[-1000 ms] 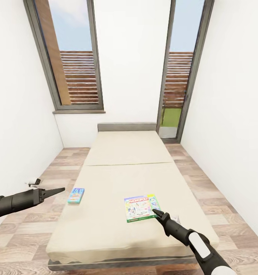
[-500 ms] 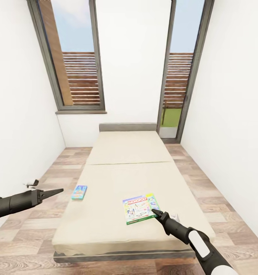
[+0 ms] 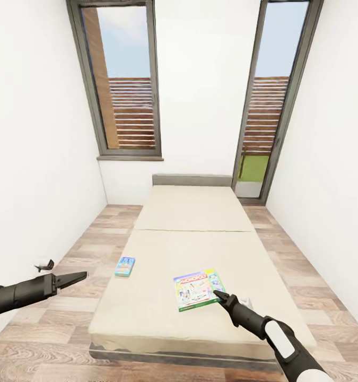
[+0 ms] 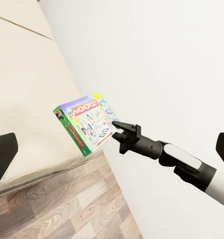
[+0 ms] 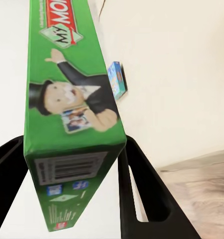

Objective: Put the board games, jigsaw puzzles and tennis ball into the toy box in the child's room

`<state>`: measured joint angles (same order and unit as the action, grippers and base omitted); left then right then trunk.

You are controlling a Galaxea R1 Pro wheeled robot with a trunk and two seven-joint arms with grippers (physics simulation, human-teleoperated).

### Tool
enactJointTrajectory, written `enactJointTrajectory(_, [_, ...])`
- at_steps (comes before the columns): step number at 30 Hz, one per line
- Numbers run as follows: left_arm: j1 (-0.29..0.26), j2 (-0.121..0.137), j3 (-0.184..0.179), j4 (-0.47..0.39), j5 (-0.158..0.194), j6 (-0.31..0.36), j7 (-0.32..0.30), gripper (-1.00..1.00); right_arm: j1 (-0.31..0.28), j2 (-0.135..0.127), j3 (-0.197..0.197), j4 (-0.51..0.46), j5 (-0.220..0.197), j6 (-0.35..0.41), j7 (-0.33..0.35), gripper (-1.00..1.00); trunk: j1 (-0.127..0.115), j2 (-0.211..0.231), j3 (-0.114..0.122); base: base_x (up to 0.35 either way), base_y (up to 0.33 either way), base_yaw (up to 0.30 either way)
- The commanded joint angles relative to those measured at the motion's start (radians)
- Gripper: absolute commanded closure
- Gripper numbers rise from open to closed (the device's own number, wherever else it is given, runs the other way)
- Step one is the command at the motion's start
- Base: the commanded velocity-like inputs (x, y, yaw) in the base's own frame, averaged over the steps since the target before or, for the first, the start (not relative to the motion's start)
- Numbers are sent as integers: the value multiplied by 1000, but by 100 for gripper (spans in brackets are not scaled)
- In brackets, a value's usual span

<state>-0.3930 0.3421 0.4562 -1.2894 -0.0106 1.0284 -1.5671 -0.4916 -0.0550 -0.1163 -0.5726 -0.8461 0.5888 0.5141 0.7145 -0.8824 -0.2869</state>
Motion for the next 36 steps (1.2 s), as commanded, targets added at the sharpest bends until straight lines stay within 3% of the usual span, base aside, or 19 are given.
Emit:
enactJointTrajectory(1, [-1,8,0,6,-2,10,-4,-100,-1,0,-3,0,-3,7,3,100,-4,6,3,0,0,209])
enactJointTrajectory(8, [-2,20,-2,13,-2,11,-4,-100,-1,0,-3,0,-2,2,8,100,-31,55,33,0,0,209])
enactJointTrajectory(21, [-3,20,-4,15,-3,11,-4,-100,-1,0,-3,0,4,-3,6,100,-80,146,87,0,0,203])
enactJointTrajectory(36, [-3,18,-7,15,-4,11,-4,-100,-1,6,3,0,5,-6,2,100,-138,251,135,-26,0,23])
